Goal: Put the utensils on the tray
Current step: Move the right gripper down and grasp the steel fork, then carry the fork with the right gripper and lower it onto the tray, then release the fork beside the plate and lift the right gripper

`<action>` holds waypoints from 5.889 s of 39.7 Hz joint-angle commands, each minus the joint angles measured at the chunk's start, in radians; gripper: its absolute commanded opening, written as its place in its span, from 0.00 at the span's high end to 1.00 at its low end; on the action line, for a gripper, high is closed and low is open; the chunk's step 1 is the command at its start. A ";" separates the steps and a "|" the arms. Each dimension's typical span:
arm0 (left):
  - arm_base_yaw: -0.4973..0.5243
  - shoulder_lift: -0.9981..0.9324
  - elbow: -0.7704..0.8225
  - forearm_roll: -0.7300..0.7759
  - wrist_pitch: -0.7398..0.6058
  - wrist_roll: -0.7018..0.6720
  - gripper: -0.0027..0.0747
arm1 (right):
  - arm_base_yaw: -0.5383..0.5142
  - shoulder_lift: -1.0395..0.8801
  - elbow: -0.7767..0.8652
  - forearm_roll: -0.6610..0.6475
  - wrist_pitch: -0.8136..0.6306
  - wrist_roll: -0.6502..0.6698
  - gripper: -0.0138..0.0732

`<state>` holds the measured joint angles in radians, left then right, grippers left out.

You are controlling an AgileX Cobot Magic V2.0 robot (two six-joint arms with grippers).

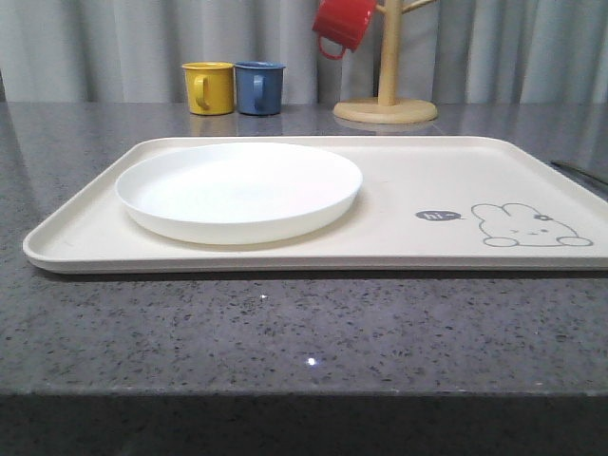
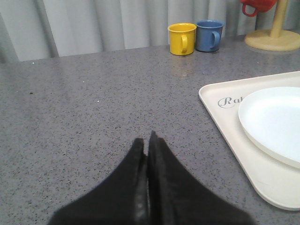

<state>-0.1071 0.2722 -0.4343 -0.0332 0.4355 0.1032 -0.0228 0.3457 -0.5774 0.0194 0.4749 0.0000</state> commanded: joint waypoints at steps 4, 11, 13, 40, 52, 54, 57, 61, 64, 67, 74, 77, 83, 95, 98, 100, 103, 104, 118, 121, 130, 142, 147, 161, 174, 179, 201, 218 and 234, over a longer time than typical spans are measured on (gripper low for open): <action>-0.007 0.008 -0.027 -0.010 -0.087 -0.001 0.99 | -0.006 0.015 -0.035 -0.009 -0.087 -0.011 0.16; -0.007 0.008 -0.027 -0.010 -0.087 -0.001 0.99 | -0.006 0.047 -0.044 -0.007 -0.074 -0.011 0.16; -0.007 0.008 -0.027 -0.010 -0.087 -0.001 0.99 | -0.006 0.097 -0.062 -0.007 -0.060 -0.011 0.16; -0.007 0.008 -0.027 -0.010 -0.087 -0.001 0.99 | 0.056 0.970 -0.552 0.018 0.322 -0.011 0.16; -0.007 0.008 -0.027 -0.010 -0.087 -0.001 0.99 | 0.057 1.154 -0.603 0.012 0.323 -0.011 0.16; -0.007 0.008 -0.027 -0.010 -0.087 -0.001 0.99 | 0.057 1.180 -0.603 0.012 0.319 -0.011 0.16; -0.007 0.008 -0.027 -0.010 -0.087 -0.001 0.99 | 0.057 1.202 -0.603 0.012 0.317 -0.011 0.16; -0.007 0.008 -0.027 -0.010 -0.087 -0.001 0.99 | 0.057 1.224 -0.603 0.012 0.317 -0.011 0.26; -0.007 0.008 -0.027 -0.010 -0.087 -0.001 0.99 | 0.057 1.227 -0.603 0.012 0.318 -0.011 0.37; -0.007 0.008 -0.027 -0.010 -0.087 -0.001 0.99 | 0.057 1.227 -0.603 0.012 0.318 -0.011 0.48; -0.007 0.008 -0.027 -0.010 -0.087 -0.001 0.99 | 0.057 1.227 -0.603 0.012 0.329 -0.011 0.73; -0.007 0.008 -0.027 -0.010 -0.087 -0.001 0.99 | 0.057 1.227 -0.603 0.012 0.333 -0.011 0.82; -0.007 0.008 -0.027 -0.010 -0.087 -0.001 0.99 | 0.057 1.226 -0.604 0.012 0.340 -0.011 0.92; -0.007 0.008 -0.027 -0.010 -0.087 -0.001 0.99 | 0.057 1.120 -0.604 0.021 0.400 -0.009 0.93; -0.007 0.008 -0.027 -0.010 -0.087 -0.001 0.99 | 0.057 1.086 -0.617 0.034 0.436 0.007 0.93; -0.007 0.008 -0.027 -0.010 -0.087 -0.001 0.99 | 0.057 1.069 -0.636 0.035 0.470 0.036 0.93; -0.007 0.008 -0.027 -0.010 -0.087 -0.001 0.99 | 0.064 1.050 -0.669 0.035 0.519 0.064 0.93; -0.007 0.008 -0.027 -0.010 -0.087 -0.001 0.99 | 0.073 1.045 -0.683 0.035 0.537 0.077 0.93; -0.007 0.008 -0.027 -0.010 -0.087 -0.001 0.99 | 0.374 1.066 -0.753 0.035 0.452 0.285 0.93; -0.007 0.008 -0.027 -0.010 -0.087 -0.001 0.99 | 0.434 1.103 -0.765 0.035 0.428 0.319 0.93; -0.007 0.008 -0.027 -0.010 -0.087 -0.001 0.99 | 0.526 1.259 -0.874 0.035 0.462 0.379 0.93; -0.007 0.008 -0.027 -0.010 -0.087 -0.001 0.99 | 0.523 1.312 -0.882 -0.112 0.437 0.564 0.93; -0.007 0.008 -0.027 -0.010 -0.087 -0.001 0.99 | 0.523 1.316 -0.882 -0.116 0.418 0.586 0.93; -0.007 0.008 -0.027 -0.010 -0.087 -0.001 0.99 | 0.523 1.404 -0.882 -0.120 0.426 0.605 0.88; -0.007 0.008 -0.027 -0.010 -0.087 -0.001 0.99 | 0.523 1.421 -0.882 -0.114 0.445 0.606 0.68; -0.007 0.008 -0.027 -0.010 -0.087 -0.001 0.99 | 0.523 1.419 -0.883 -0.114 0.445 0.606 0.47; -0.007 0.008 -0.027 -0.010 -0.087 -0.001 0.99 | 0.452 1.396 -1.199 -0.176 0.862 0.373 0.33; -0.007 0.008 -0.027 -0.010 -0.080 -0.001 0.99 | 0.147 1.212 -1.008 -0.121 0.863 0.139 0.33; -0.007 0.008 -0.027 -0.010 -0.080 -0.001 0.99 | -0.048 1.191 -0.752 -0.126 0.748 0.073 0.51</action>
<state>-0.1071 0.2722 -0.4343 -0.0332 0.4300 0.1056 -0.0641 1.5658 -1.3235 -0.0958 1.2369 0.0894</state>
